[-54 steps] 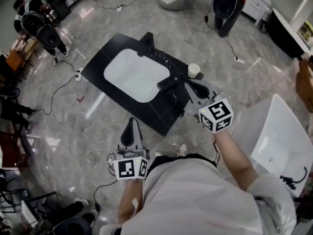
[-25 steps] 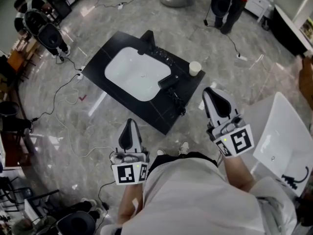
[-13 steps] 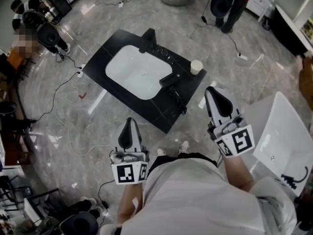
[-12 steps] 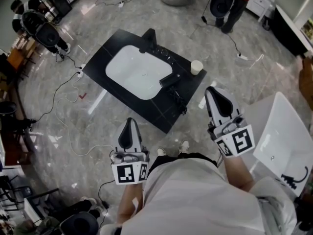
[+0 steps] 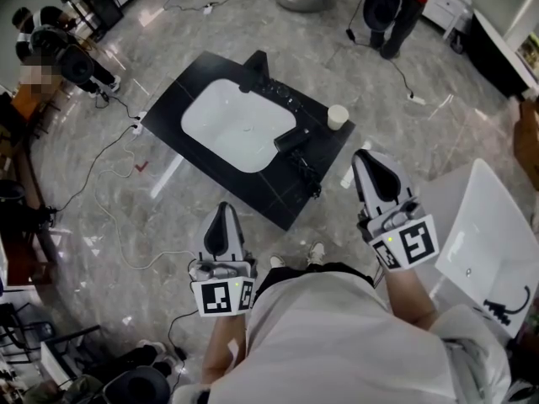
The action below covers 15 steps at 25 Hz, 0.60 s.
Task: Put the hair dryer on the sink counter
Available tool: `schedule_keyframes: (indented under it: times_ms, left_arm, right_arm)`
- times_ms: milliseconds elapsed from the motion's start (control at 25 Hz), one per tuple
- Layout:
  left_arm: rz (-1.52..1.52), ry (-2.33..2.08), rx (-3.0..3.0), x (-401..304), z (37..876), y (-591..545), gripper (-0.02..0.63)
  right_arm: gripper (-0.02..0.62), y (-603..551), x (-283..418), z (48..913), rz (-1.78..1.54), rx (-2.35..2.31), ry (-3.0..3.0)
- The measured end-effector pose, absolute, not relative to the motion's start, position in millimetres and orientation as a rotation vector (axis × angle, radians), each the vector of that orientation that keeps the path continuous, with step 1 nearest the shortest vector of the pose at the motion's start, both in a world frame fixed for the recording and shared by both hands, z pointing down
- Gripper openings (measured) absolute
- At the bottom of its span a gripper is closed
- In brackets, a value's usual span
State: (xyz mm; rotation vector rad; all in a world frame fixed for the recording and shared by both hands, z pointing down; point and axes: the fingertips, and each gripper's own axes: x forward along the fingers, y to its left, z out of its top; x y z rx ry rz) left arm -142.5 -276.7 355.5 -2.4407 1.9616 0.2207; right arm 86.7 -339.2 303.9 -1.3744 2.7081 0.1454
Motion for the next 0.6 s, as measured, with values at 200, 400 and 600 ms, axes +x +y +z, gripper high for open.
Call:
schedule_keyframes:
  times_ms: [200, 400, 600]
  left_arm:
    - [0.21, 1.958, -2.449, -142.0, 356.1, -277.7, 0.0]
    - [0.211, 1.954, -2.453, -141.0, 356.1, -279.6, 0.001]
    - [0.207, 1.958, -2.458, -142.0, 358.5, -281.7, 0.0]
  right_arm:
    - [0.046, -340.1, 89.9, 302.9, 0.136, -1.389, 2.697]
    - [0.046, -341.9, 91.9, 305.0, 0.128, -1.402, 2.696]
    - [0.044, -346.4, 94.7, 309.2, 0.114, -1.42, 2.694]
